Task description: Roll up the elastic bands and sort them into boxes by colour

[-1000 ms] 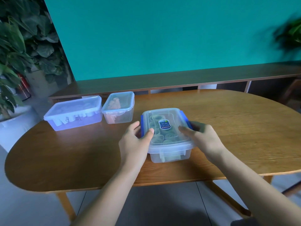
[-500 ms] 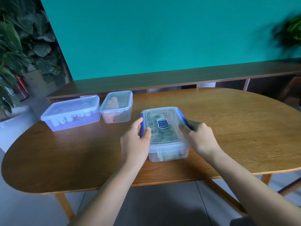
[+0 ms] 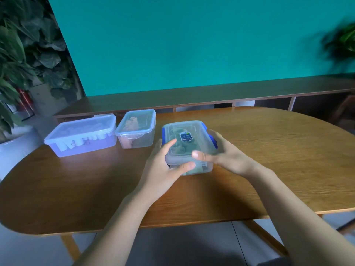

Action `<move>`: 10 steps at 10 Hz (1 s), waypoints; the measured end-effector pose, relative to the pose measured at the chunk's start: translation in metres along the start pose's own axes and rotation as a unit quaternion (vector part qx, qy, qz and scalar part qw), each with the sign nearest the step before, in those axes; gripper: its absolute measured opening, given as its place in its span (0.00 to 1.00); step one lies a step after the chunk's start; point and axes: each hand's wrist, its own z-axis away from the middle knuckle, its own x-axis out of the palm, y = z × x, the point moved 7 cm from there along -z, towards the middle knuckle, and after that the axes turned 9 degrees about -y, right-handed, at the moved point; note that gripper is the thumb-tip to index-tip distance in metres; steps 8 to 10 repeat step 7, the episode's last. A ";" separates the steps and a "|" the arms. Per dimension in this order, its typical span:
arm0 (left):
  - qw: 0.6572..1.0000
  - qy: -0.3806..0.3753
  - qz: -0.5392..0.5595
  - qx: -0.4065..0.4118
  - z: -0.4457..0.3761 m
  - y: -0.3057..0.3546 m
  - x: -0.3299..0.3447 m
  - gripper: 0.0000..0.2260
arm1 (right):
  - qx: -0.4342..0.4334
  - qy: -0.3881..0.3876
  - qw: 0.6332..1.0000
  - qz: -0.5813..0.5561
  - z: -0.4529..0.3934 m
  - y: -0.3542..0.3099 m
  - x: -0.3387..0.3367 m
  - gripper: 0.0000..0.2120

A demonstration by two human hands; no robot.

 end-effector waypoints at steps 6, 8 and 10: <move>0.977 0.168 -0.114 -0.069 -0.029 -0.032 -0.024 0.33 | 0.112 0.232 0.921 0.292 -0.031 0.013 -0.008 0.35; 0.978 0.178 -0.056 -0.091 -0.034 -0.039 -0.028 0.29 | 0.156 0.262 0.883 0.357 -0.036 0.014 0.000 0.34; 0.978 0.178 -0.056 -0.091 -0.034 -0.039 -0.028 0.29 | 0.156 0.262 0.883 0.357 -0.036 0.014 0.000 0.34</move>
